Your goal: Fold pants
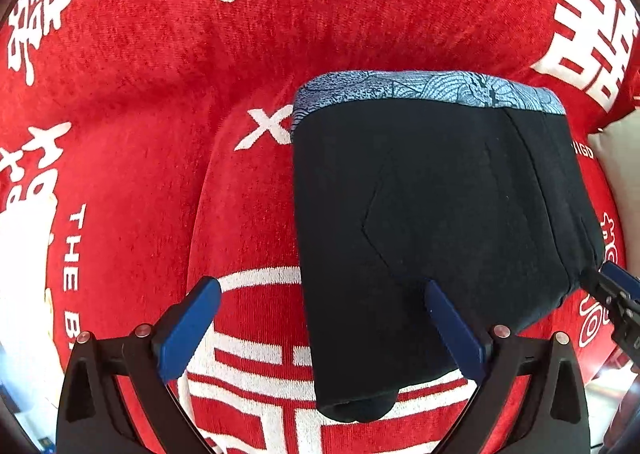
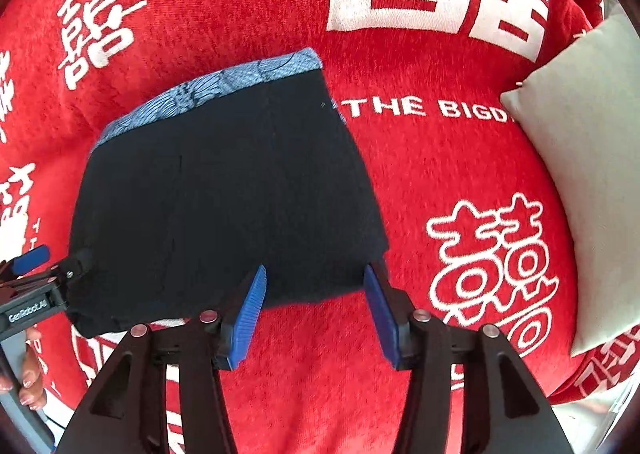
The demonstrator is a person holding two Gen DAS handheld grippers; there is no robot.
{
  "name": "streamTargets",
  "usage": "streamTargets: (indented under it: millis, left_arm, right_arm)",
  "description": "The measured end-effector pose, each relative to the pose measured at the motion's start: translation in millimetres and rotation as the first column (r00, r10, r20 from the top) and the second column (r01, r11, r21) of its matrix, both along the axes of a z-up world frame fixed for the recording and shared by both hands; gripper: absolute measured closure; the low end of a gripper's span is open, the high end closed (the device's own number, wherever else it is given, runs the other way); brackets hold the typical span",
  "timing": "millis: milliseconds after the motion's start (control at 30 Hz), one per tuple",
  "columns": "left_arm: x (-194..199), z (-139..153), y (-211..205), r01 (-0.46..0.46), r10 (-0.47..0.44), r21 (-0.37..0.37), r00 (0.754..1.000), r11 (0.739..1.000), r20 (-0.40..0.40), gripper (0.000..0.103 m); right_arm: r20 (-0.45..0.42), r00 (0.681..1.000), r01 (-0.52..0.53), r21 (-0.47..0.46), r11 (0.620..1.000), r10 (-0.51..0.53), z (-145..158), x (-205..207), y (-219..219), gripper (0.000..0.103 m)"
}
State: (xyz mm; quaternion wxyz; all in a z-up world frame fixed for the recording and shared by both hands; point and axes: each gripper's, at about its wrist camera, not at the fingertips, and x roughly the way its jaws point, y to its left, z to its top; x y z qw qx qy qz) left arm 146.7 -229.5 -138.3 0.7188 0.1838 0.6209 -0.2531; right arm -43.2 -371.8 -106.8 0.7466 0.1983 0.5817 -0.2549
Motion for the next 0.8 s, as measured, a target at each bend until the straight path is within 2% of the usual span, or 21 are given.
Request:
streamTargets:
  millis: [100,267,400,567,667,800]
  left_arm:
    - [2,-3,1,-0.009,0.009,-0.003,1.000,1.000,-0.019,0.001]
    - [4,-7,4,-0.039,0.039,-0.001,0.998,0.999,-0.049,0.001]
    - [6,-12,5,-0.072,0.073,0.005,0.994,0.997,-0.077,0.001]
    - [11,-17,10,-0.138,0.137,0.003,0.981,0.990,-0.135,0.001]
    - [14,-7,8,-0.130,0.131,0.015,0.986,0.991,-0.100,0.001]
    - [31,7,4,-0.108,0.106,-0.028,0.992,0.994,-0.063,0.001]
  right_arm:
    - [0.011,1.000,-0.005,0.040,0.999,0.005,-2,-8,4,0.041]
    - [0.034,0.999,-0.015,0.085,0.996,0.012,-6,-21,-5,0.038]
    - [0.052,0.999,0.000,0.149,0.989,-0.008,-4,-30,-20,0.038]
    - [0.061,0.998,-0.008,0.169,0.986,-0.002,-1,-29,-48,0.036]
    - [0.049,0.999,-0.008,0.175,0.985,0.000,-3,-24,-67,0.036]
    - [0.069,0.997,-0.032,0.203,0.979,0.018,-8,-15,-88,0.036]
